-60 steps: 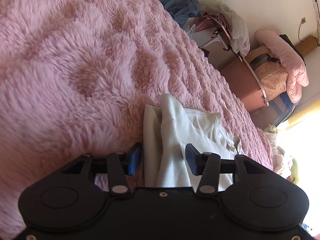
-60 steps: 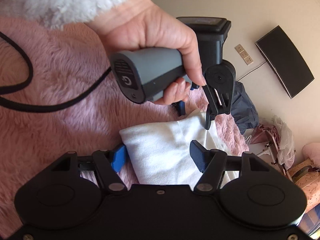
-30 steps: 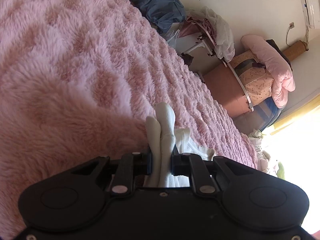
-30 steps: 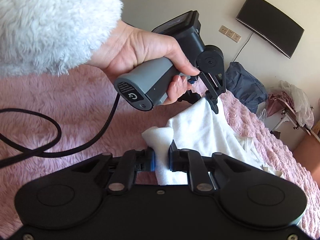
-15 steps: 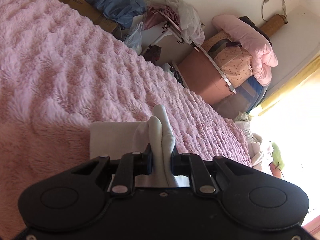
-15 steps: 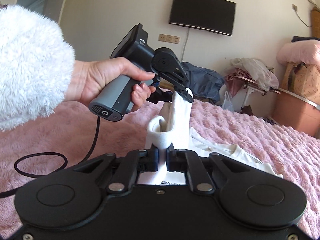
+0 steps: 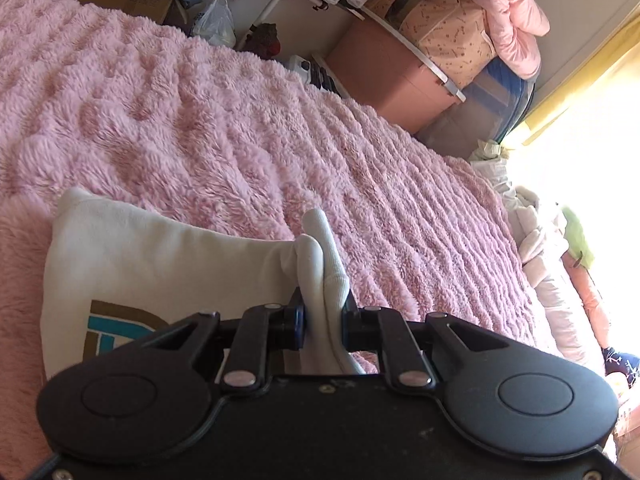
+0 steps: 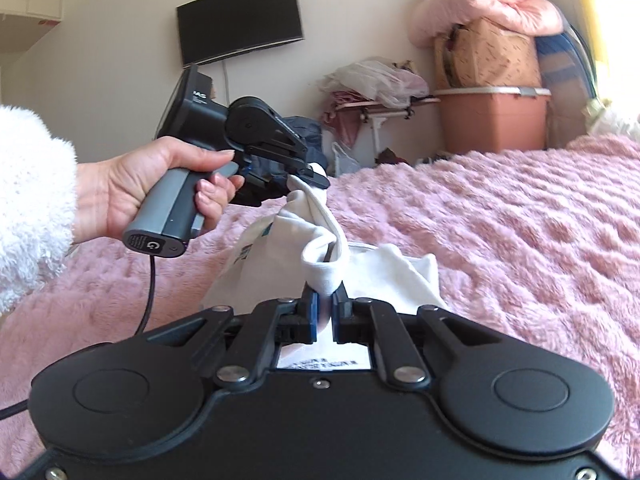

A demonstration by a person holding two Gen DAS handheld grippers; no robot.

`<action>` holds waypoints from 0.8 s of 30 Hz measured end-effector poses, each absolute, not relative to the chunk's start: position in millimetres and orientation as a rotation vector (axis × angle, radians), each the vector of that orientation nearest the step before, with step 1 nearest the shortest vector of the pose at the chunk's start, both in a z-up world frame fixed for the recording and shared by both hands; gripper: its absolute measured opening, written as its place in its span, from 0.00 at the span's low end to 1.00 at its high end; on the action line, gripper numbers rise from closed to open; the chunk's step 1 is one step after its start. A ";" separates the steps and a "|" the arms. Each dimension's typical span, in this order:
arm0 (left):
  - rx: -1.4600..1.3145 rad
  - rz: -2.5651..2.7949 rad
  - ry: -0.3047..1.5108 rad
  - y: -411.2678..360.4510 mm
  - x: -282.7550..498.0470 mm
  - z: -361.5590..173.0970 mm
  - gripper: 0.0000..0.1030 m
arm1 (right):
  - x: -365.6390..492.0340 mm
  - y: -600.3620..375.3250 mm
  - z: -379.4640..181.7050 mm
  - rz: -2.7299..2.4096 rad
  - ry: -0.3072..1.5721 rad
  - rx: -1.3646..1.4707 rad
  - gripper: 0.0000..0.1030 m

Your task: Fold small clothes

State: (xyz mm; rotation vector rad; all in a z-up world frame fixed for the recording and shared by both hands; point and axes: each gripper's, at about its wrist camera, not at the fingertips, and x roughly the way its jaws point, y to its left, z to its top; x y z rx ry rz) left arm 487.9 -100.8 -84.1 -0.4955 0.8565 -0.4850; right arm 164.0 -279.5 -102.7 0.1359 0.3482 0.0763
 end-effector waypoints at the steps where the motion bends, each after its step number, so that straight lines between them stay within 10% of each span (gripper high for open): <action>1: -0.489 -0.489 0.870 -112.3 489.6 -88.7 0.13 | 166.1 -291.1 -106.7 0.064 0.359 0.176 0.06; 24: -0.246 -0.494 1.005 -227.6 511.6 -162.9 0.20 | 166.3 -377.7 -182.8 -0.132 0.573 0.527 0.06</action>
